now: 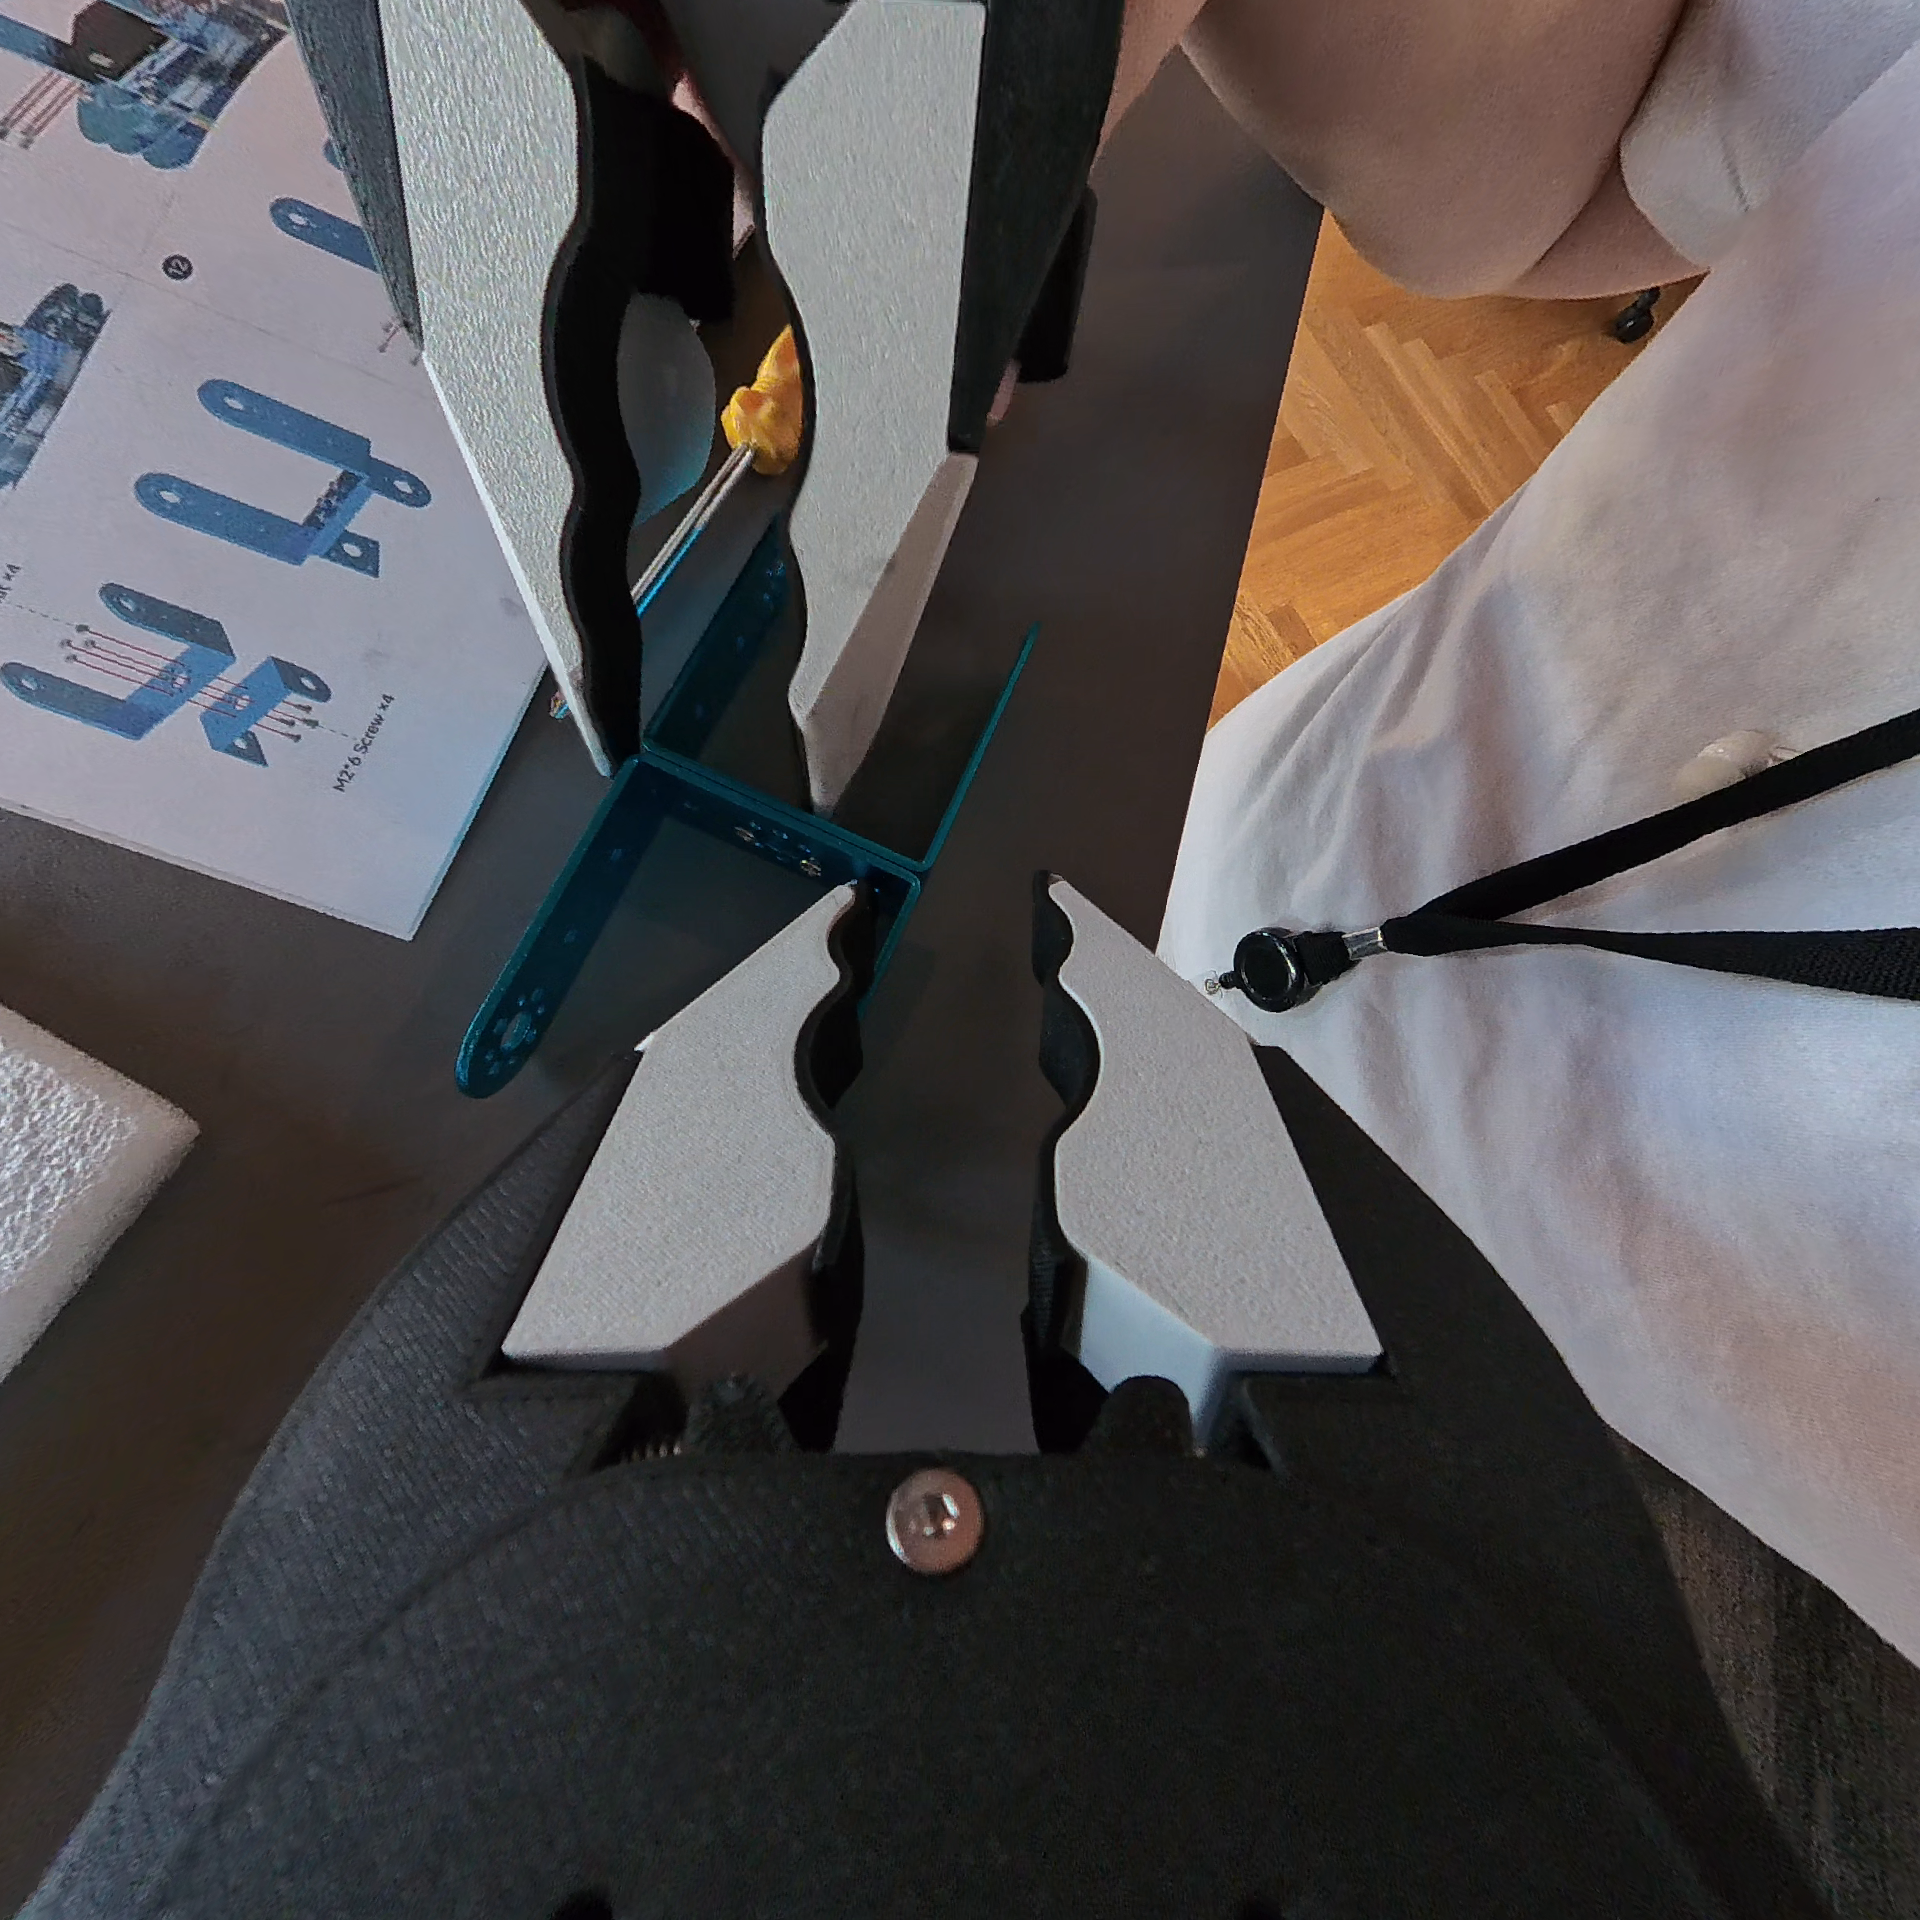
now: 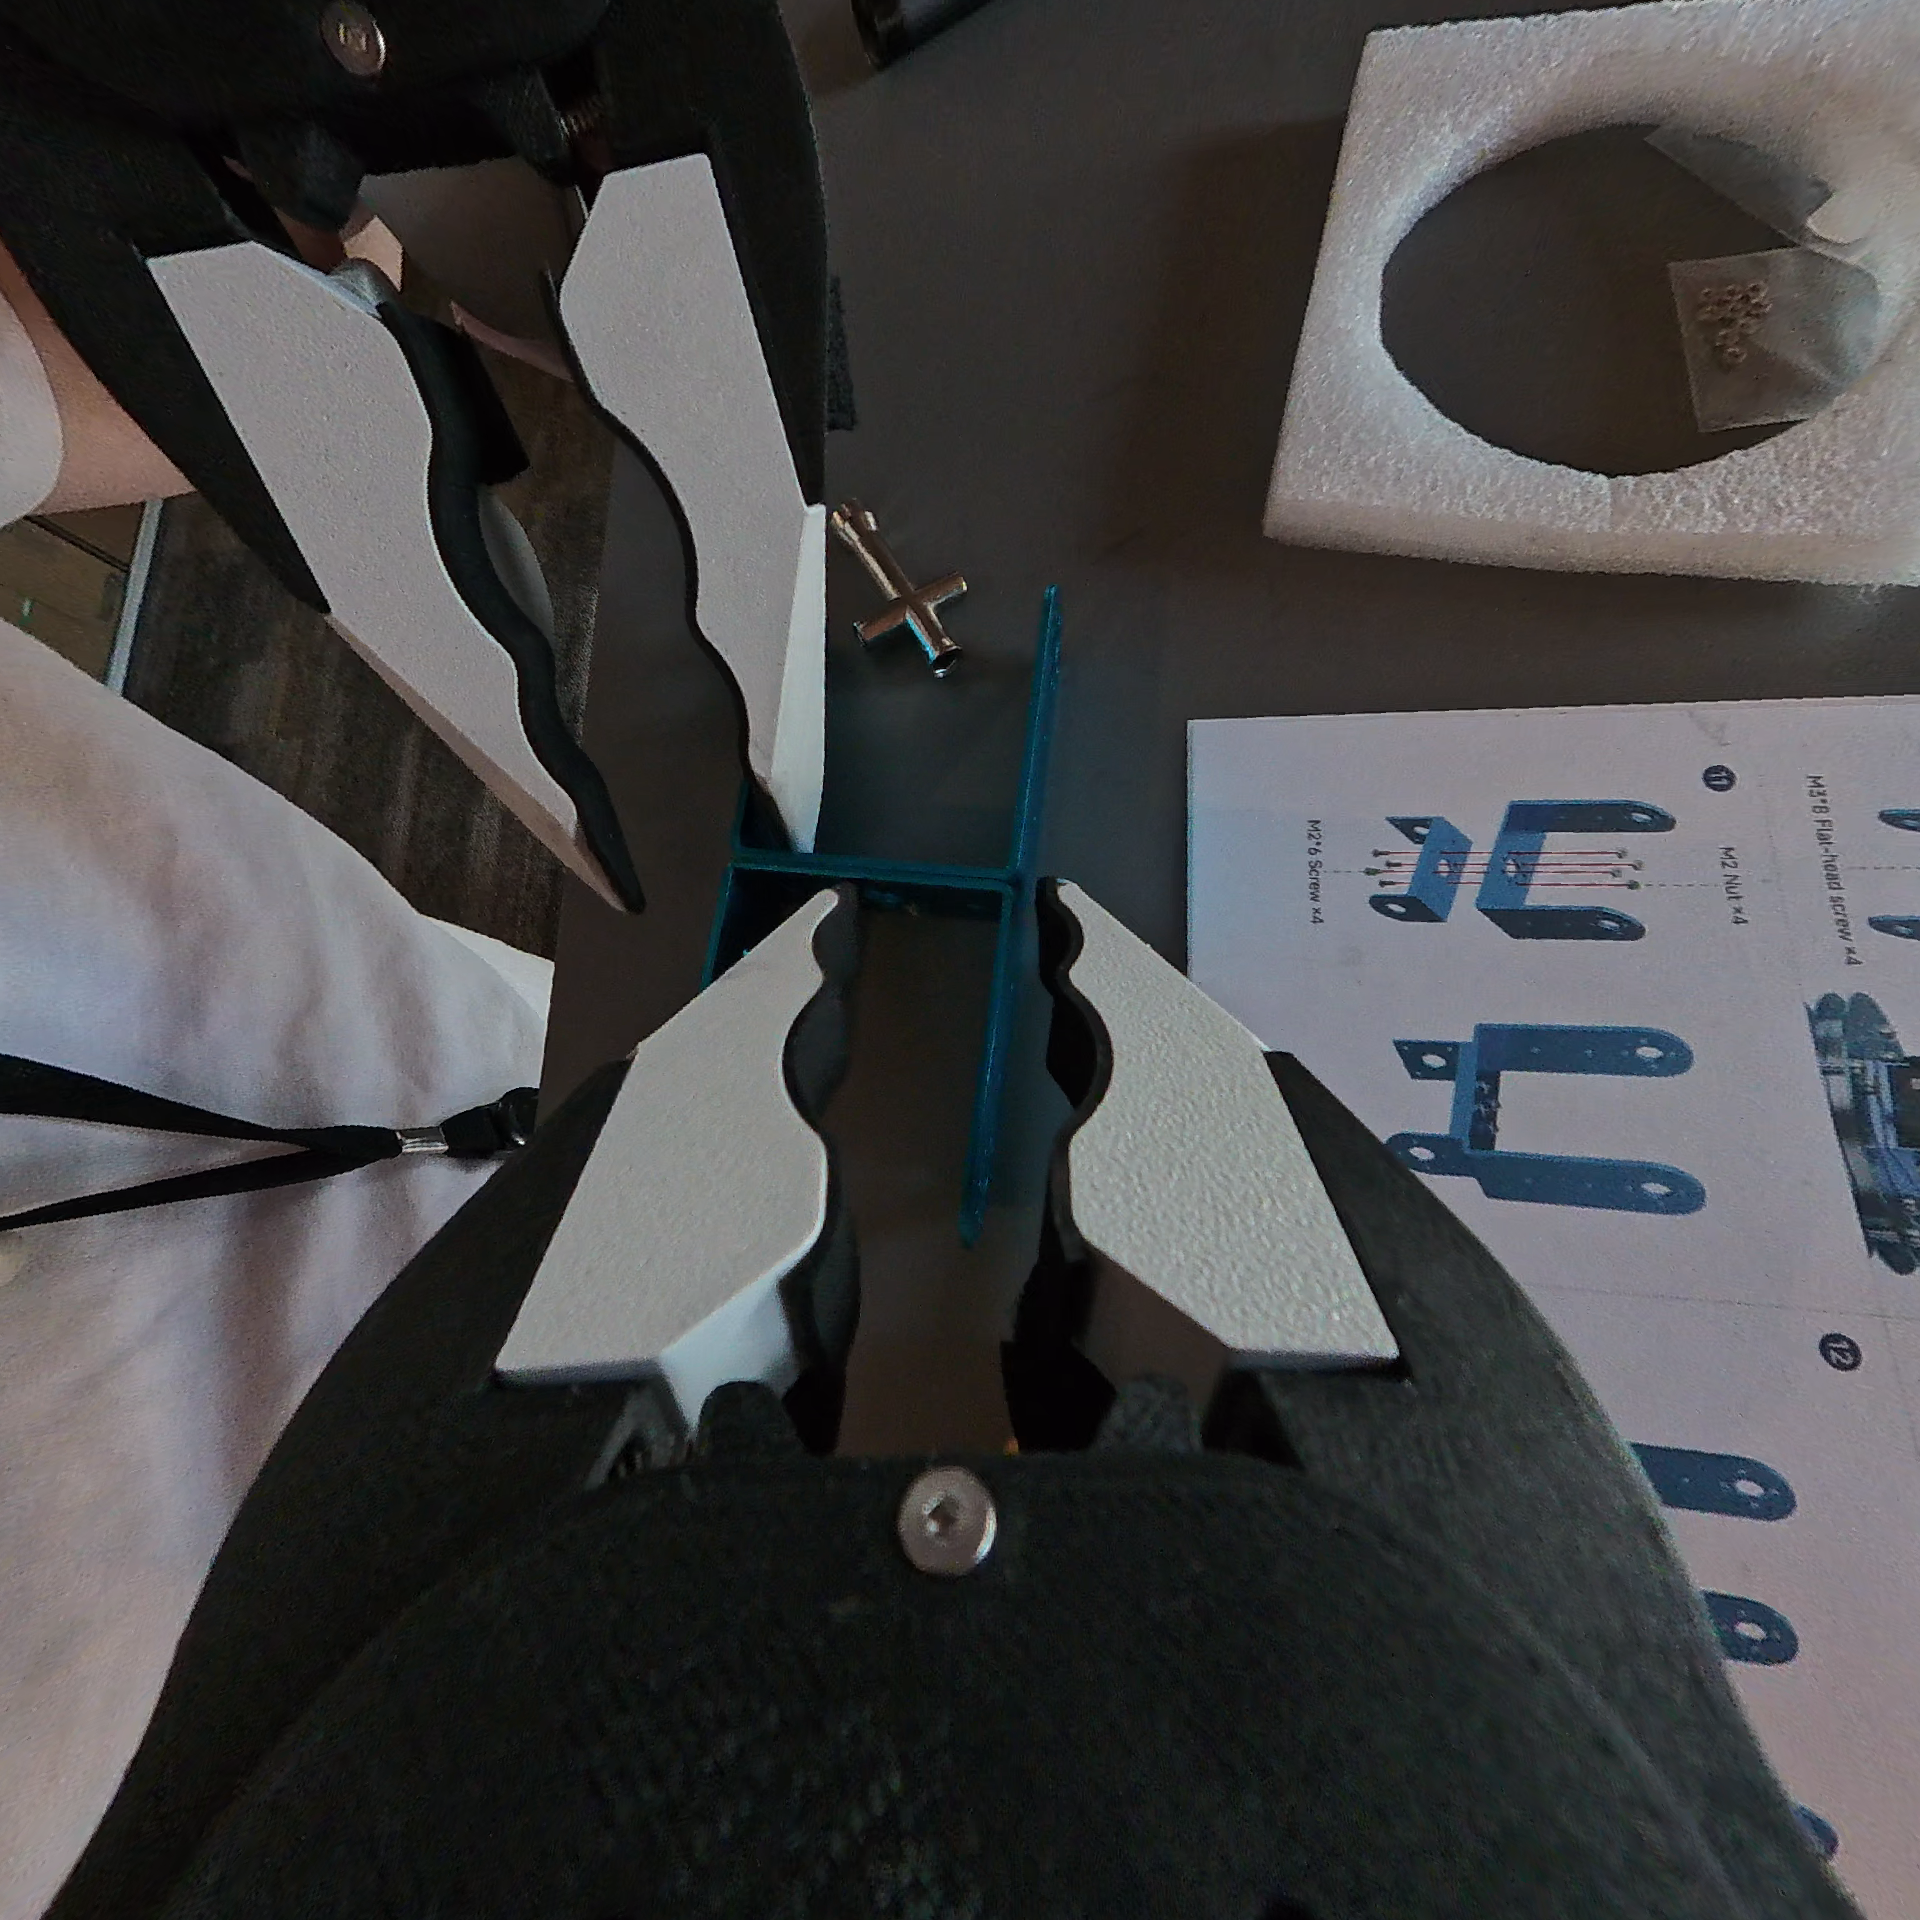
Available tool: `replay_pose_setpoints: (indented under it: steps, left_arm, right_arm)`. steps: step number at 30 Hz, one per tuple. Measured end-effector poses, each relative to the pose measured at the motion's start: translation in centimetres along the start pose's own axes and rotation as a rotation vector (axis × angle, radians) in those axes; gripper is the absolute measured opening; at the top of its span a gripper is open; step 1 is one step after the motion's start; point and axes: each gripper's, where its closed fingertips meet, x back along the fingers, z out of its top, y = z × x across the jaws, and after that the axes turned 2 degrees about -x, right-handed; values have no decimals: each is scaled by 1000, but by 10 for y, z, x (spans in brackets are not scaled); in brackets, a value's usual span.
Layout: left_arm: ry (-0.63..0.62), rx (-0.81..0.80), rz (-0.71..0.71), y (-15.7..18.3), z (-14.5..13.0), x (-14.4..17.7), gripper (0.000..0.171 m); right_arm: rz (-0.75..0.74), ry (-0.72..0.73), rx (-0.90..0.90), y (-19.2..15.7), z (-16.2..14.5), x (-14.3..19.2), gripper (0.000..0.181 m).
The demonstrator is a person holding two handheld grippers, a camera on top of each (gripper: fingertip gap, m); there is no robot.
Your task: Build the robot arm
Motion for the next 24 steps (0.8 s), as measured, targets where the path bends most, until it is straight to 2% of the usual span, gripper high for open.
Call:
replay_pose_setpoints:
  steps: [10,20,24]
  left_arm:
    - [1,-2,-1,0,0,0,28]
    - [-1,-8,0,1,0,0,28]
    - [0,-7,-1,1,0,0,28]
  right_arm:
    - [14,-22,10,-4,-4,-4,40]
    - [15,-3,-22,0,-2,1,30]
    - [33,2,-14,-4,-1,0,37]
